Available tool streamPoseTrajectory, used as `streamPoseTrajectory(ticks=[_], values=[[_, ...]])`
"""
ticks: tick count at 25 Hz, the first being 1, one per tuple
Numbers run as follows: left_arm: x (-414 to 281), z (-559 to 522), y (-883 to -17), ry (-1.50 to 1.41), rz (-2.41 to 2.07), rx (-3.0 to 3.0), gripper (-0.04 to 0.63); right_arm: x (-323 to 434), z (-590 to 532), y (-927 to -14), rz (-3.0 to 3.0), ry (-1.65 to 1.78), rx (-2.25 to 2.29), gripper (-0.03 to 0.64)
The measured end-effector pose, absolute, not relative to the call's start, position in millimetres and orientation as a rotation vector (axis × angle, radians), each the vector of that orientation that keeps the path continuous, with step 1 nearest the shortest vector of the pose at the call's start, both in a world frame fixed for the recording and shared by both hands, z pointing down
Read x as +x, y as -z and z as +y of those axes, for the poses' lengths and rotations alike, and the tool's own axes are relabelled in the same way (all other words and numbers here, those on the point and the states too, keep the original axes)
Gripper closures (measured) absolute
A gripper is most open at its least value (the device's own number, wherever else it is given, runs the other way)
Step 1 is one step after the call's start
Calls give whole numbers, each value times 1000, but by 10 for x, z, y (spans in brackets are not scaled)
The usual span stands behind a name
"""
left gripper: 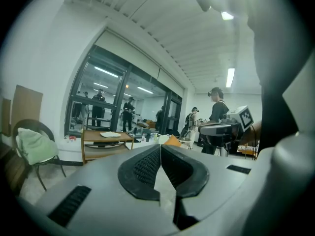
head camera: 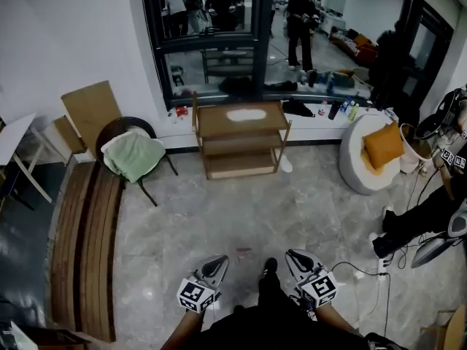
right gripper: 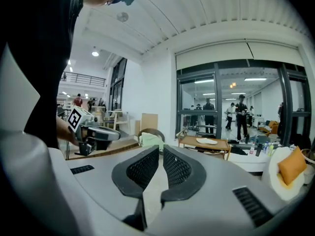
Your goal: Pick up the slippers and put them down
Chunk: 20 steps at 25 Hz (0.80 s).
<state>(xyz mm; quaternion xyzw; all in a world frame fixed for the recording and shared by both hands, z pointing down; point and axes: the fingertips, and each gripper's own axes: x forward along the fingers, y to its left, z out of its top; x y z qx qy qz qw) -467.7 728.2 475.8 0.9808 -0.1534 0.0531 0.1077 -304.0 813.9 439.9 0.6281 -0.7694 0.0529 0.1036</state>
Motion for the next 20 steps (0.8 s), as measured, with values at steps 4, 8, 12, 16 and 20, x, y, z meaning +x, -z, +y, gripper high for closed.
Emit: streamPoseTrajectory(ticks=[4, 8, 12, 16, 20], values=[[-4419, 6970, -4799, -167, -486, 2883, 583, -2714, 7804, -4403, -2307, -128, 1857, 580], [-4073, 6613, -4702, -208, -504, 2888, 583, -2325, 7366, -4404, -2331, -154, 1871, 580], [-3578, 6259, -4602, -235, -525, 2885, 583, -1911, 7004, -4335, -2369, -175, 1827, 581], [-3053, 5920, -4457, -220, -529, 2888, 583, -1439, 6659, -4342, -2389, -188, 1805, 581], [-2738, 5682, -4409, -229, -534, 2907, 583, -1071, 6339, -4348, -2387, -200, 1800, 581]])
